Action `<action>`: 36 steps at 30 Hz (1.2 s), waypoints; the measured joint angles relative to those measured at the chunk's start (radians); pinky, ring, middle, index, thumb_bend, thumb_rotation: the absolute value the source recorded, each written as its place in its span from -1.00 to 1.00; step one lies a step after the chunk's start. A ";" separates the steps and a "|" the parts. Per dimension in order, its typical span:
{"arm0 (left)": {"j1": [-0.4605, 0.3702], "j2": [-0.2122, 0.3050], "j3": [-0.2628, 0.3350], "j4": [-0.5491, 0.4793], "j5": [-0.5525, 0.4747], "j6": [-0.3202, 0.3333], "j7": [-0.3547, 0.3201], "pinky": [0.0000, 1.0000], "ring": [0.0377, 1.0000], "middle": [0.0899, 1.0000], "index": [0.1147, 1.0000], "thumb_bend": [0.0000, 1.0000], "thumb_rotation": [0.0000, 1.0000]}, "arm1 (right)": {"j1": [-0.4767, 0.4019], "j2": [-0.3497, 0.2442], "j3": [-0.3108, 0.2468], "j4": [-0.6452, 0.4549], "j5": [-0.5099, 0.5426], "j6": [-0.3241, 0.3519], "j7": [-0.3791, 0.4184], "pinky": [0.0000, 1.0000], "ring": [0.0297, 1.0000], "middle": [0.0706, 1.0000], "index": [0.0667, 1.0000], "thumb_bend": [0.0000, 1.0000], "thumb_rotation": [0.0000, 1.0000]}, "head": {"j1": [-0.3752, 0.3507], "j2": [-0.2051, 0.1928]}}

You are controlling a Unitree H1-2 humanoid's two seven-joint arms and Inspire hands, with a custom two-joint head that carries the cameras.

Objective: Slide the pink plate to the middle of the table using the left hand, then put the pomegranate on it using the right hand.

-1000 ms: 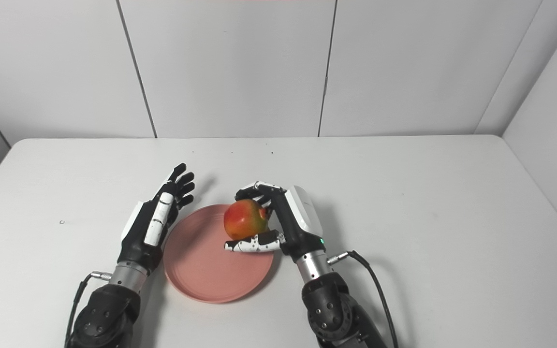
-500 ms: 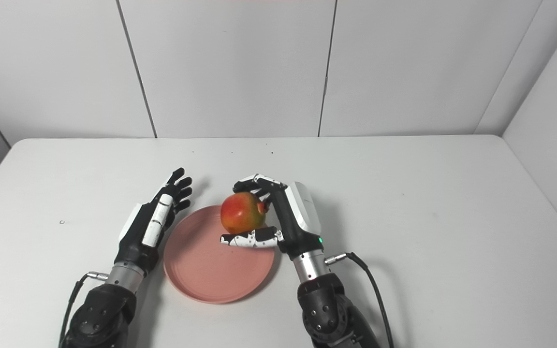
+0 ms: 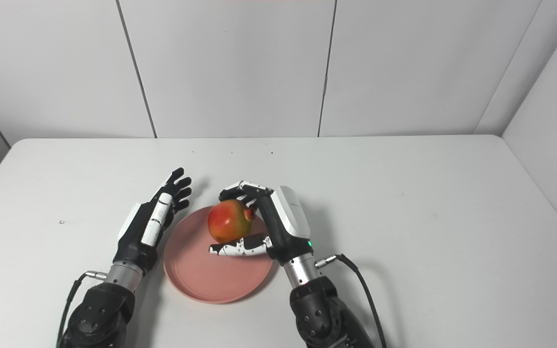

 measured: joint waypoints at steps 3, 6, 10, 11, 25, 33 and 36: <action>0.000 0.000 -0.001 0.000 0.000 0.000 0.000 0.80 0.85 0.85 0.85 0.14 1.00 | 0.000 -0.001 0.004 0.000 0.000 0.001 0.031 -0.34 -0.25 -0.13 0.03 0.02 -1.00 | 0.000 0.000; 0.000 0.000 -0.002 0.000 0.000 0.004 0.000 0.81 0.86 0.86 0.85 0.14 1.00 | 0.001 -0.002 0.005 0.000 -0.002 0.001 0.050 -0.34 -0.26 -0.13 0.03 0.02 -1.00 | 0.000 0.000; 0.000 0.001 -0.004 0.000 0.000 0.007 0.000 0.80 0.85 0.85 0.85 0.13 1.00 | 0.002 -0.006 0.010 0.000 -0.025 0.012 0.071 -0.31 -0.24 -0.12 0.02 0.02 -1.00 | -0.002 0.000; 0.000 0.001 -0.005 0.000 0.000 0.007 0.000 0.80 0.85 0.85 0.85 0.13 1.00 | 0.002 -0.009 0.014 0.000 -0.034 0.019 0.076 -0.31 -0.24 -0.12 0.03 0.02 -1.00 | -0.003 0.000; 0.000 0.005 -0.018 0.000 0.002 0.009 -0.003 0.81 0.86 0.86 0.86 0.13 1.00 | 0.002 -0.011 0.026 0.005 -0.078 0.054 0.116 -0.19 -0.11 -0.13 -0.01 0.03 -0.99 | -0.008 0.003; 0.000 0.007 -0.021 0.000 0.003 0.009 -0.003 0.82 0.86 0.86 0.86 0.14 1.00 | 0.002 -0.013 0.026 0.001 -0.087 0.059 0.116 0.14 0.29 0.27 -0.08 0.02 -0.70 | -0.008 0.003; 0.000 0.007 -0.021 0.000 0.002 0.011 -0.003 0.81 0.86 0.86 0.86 0.13 1.00 | 0.002 -0.016 0.027 -0.003 -0.098 0.060 0.116 0.21 0.38 0.37 -0.08 0.02 -0.68 | -0.008 0.005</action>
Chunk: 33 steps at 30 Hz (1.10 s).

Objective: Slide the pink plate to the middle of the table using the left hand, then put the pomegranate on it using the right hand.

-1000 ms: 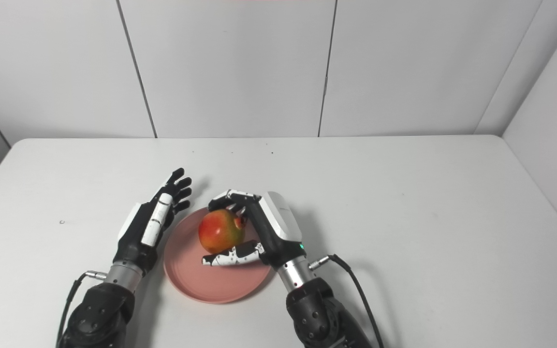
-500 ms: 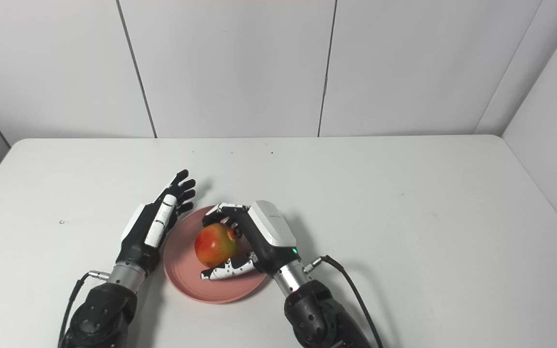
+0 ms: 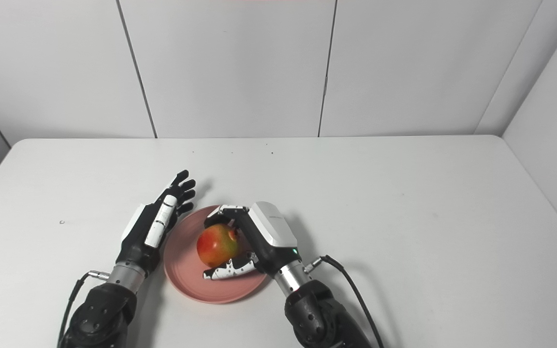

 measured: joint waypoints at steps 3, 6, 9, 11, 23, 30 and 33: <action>0.000 0.000 0.000 0.000 -0.001 0.001 -0.003 0.82 0.87 0.87 0.86 0.12 1.00 | 0.000 -0.003 0.000 -0.002 -0.004 0.000 0.000 0.31 0.49 0.48 -0.08 0.02 -0.67 | 0.000 0.000; 0.000 0.001 0.000 0.000 -0.003 0.001 -0.006 0.83 0.88 0.88 0.87 0.14 1.00 | 0.002 -0.005 0.002 -0.006 -0.005 0.000 0.000 0.40 0.59 0.55 -0.08 0.02 -0.66 | 0.000 0.000; 0.000 0.002 0.000 0.000 -0.004 0.001 -0.006 0.83 0.88 0.88 0.86 0.16 1.00 | 0.003 -0.012 0.007 -0.012 -0.003 0.000 0.009 0.49 0.66 0.60 -0.08 0.02 -0.66 | -0.002 0.002; 0.000 0.003 0.000 0.000 -0.003 0.003 -0.006 0.83 0.88 0.89 0.87 0.15 1.00 | 0.002 -0.016 0.009 -0.018 -0.003 0.000 0.021 0.58 0.73 0.64 0.25 0.29 -0.22 | -0.002 0.002; 0.000 0.014 0.000 0.000 -0.004 0.006 -0.007 0.82 0.86 0.87 0.86 0.12 1.00 | 0.006 -0.021 0.012 -0.025 -0.004 0.004 0.037 0.96 0.91 0.74 0.39 0.41 0.08 | 0.000 0.002; 0.000 0.014 -0.004 0.000 -0.004 0.007 -0.007 0.81 0.88 0.88 0.85 0.11 1.00 | 0.008 -0.021 0.011 -0.025 -0.022 0.003 0.001 0.96 0.88 0.79 0.61 0.39 0.16 | 0.000 0.003; 0.000 0.014 -0.005 0.000 -0.003 0.008 -0.007 0.81 0.88 0.89 0.86 0.11 1.00 | 0.009 -0.020 0.010 -0.024 -0.024 0.001 -0.027 0.96 0.87 0.80 0.69 0.38 0.17 | -0.002 0.003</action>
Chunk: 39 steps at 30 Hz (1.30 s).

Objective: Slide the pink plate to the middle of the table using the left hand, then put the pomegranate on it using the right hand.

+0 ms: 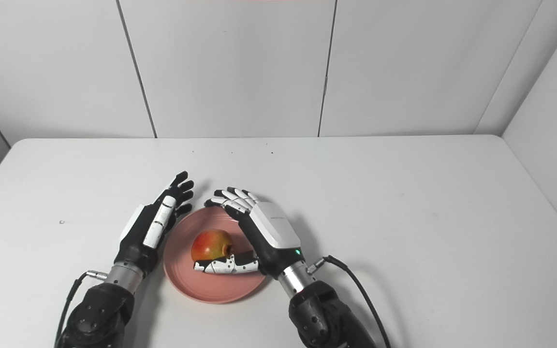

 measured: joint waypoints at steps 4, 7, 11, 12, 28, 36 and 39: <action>0.000 0.000 0.002 0.000 -0.004 0.000 0.000 0.80 0.86 0.88 0.84 0.12 0.98 | 0.002 0.002 -0.001 0.001 0.005 -0.001 -0.023 0.96 0.86 0.81 0.75 0.38 0.10 | 0.000 0.002; 0.000 -0.001 0.003 0.000 -0.007 0.000 0.000 0.82 0.86 0.87 0.85 0.13 0.97 | 0.004 0.011 -0.010 0.001 0.024 -0.003 -0.042 0.90 0.86 0.84 0.78 0.35 0.12 | 0.002 0.002; 0.000 -0.001 0.004 0.000 -0.007 0.003 0.000 0.81 0.85 0.86 0.86 0.15 0.99 | 0.012 0.031 -0.035 0.013 0.056 -0.024 -0.089 0.90 0.87 0.86 0.82 0.31 0.33 | 0.002 0.002; 0.000 -0.002 0.003 0.000 -0.007 0.003 0.000 0.81 0.85 0.86 0.86 0.15 0.99 | 0.013 0.038 -0.046 0.023 0.065 -0.035 -0.108 0.89 0.88 0.87 0.83 0.30 0.41 | 0.002 0.003; 0.000 -0.005 0.014 -0.002 -0.006 0.003 0.003 0.83 0.86 0.86 0.87 0.18 0.99 | 0.044 0.094 -0.166 0.058 0.306 -0.057 -0.148 0.80 0.87 0.87 0.86 0.24 1.00 | 0.003 0.003; 0.000 -0.023 0.016 -0.005 -0.006 0.016 0.011 0.83 0.86 0.86 0.86 0.16 0.97 | 0.044 0.104 -0.202 0.062 0.404 -0.057 -0.127 0.82 0.87 0.87 0.84 0.22 1.00 | 0.006 0.005; 0.000 -0.028 0.017 -0.005 -0.007 0.016 0.011 0.86 0.88 0.88 0.88 0.16 0.97 | 0.044 0.109 -0.209 0.064 0.423 -0.057 -0.122 0.81 0.87 0.88 0.85 0.13 1.00 | 0.012 0.005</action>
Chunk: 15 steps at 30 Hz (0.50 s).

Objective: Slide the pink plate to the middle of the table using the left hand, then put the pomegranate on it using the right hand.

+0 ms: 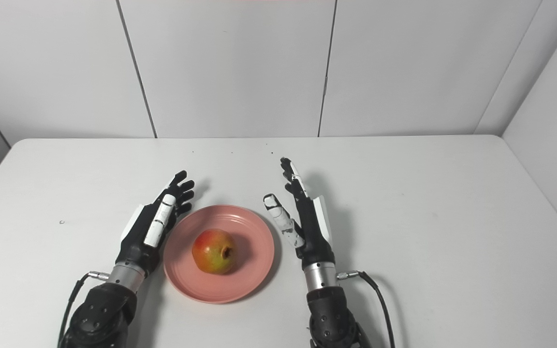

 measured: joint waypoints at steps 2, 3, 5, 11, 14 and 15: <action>0.000 -0.002 0.002 0.000 0.000 0.000 0.000 0.87 0.88 0.88 0.88 0.17 0.97 | 0.000 0.004 -0.006 0.001 0.026 0.000 0.012 0.82 0.88 0.88 0.86 0.10 1.00 | 0.005 0.002; 0.000 -0.002 0.002 0.000 0.000 0.000 0.000 0.88 0.89 0.89 0.89 0.17 0.98 | 0.000 0.005 -0.010 0.002 0.038 0.000 0.016 0.84 0.89 0.90 0.87 0.08 1.00 | 0.015 0.002; 0.000 -0.004 0.002 0.000 0.000 0.000 0.000 0.89 0.90 0.90 0.91 0.18 0.99 | 0.000 0.007 -0.016 0.002 0.073 0.000 0.033 0.89 0.93 0.93 0.90 0.06 1.00 | 0.015 0.002; 0.000 -0.016 -0.004 0.001 0.003 0.000 0.007 0.90 0.92 0.92 0.92 0.19 1.00 | 0.000 0.009 -0.041 0.003 0.168 0.001 0.091 0.93 0.95 0.96 0.93 -0.03 1.00 | 0.078 -0.002; 0.000 -0.030 -0.005 0.002 0.005 -0.001 0.021 0.90 0.92 0.92 0.91 0.19 1.00 | -0.001 0.008 -0.048 0.003 0.186 0.001 0.106 0.91 0.94 0.95 0.92 0.02 1.00 | 0.081 0.000; 0.000 -0.034 -0.005 0.003 0.005 -0.001 0.024 0.90 0.92 0.92 0.91 0.19 1.00 | -0.002 0.008 -0.049 0.004 0.188 0.002 0.111 0.90 0.94 0.95 0.92 0.03 1.00 | 0.081 -0.002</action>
